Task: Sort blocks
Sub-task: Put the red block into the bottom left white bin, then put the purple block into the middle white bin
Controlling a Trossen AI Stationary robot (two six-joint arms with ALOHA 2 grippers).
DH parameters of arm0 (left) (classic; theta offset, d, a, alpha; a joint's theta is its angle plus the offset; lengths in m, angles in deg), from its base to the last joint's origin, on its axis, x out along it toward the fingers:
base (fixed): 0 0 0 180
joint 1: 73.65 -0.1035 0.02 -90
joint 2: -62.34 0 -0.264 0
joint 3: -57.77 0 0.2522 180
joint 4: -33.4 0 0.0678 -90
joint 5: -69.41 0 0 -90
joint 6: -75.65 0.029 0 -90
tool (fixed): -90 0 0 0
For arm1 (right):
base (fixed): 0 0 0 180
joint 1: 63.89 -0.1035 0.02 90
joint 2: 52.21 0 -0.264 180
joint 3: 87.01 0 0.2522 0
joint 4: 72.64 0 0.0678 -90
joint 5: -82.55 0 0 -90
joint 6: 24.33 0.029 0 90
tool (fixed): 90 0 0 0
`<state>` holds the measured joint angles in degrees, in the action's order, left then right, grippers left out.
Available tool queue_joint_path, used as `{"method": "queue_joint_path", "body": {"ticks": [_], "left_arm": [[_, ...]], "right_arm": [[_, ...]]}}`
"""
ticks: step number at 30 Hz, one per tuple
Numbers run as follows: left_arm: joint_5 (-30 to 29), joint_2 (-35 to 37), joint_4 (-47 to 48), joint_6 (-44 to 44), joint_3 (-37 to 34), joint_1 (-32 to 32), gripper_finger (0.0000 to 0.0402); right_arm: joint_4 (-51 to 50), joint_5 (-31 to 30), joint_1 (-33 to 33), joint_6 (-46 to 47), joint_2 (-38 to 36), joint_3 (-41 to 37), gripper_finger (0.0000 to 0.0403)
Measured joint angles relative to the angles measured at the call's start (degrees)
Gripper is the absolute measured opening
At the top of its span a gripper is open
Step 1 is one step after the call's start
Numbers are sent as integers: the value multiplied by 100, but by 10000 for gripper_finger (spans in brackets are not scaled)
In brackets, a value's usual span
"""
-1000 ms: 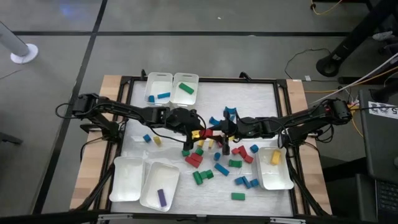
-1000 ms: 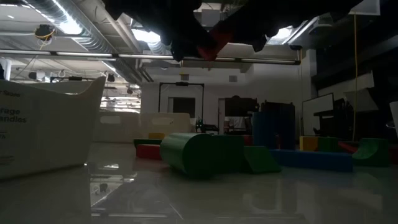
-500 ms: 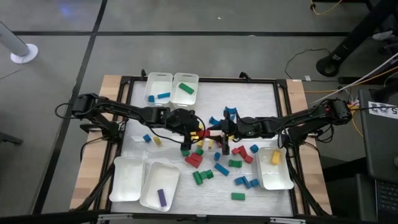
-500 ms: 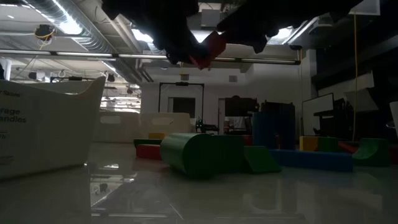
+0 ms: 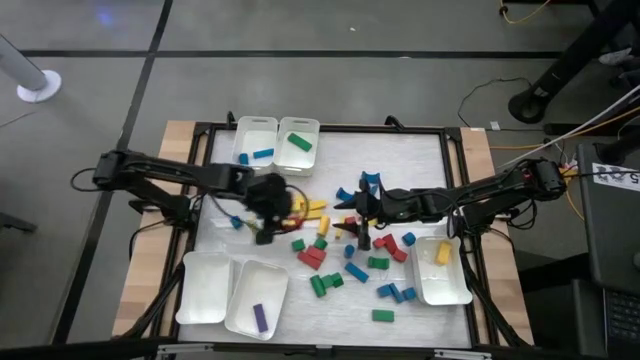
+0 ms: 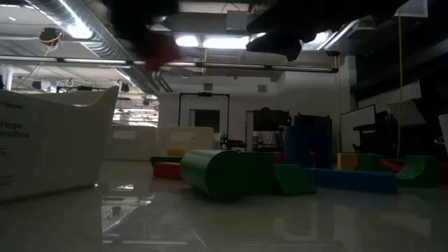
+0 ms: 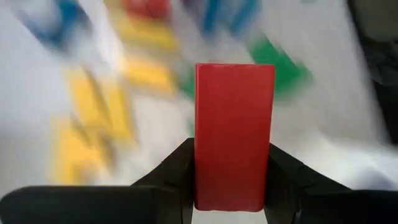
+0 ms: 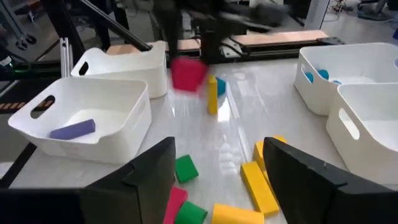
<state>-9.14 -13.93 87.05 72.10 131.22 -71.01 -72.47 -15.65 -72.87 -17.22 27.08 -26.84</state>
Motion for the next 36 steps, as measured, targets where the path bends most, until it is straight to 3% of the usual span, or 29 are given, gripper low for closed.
{"method": "queue_joint_path", "body": {"ticks": [3,6,15,22,29,36], "left_arm": [[883,382,1194,-919,-1,230,115],[1292,674,1933,-2278,-1,634,115],[1303,787,2035,-5051,-2,2273,128],[1280,787,2090,-7258,-18,3224,135],[963,787,2128,-8463,-20,3744,156],[715,787,2183,-8757,-20,3876,173]], "right_arm": [[-200,8,0,4,-2,0,243],[-399,6,0,4,-2,0,243],[-1185,116,0,-8,-2,0,243],[-1710,807,-2,-9,-2,0,243],[-1808,934,-7,5,-2,0,243],[-1806,1041,-7,-30,-2,0,243]]}}
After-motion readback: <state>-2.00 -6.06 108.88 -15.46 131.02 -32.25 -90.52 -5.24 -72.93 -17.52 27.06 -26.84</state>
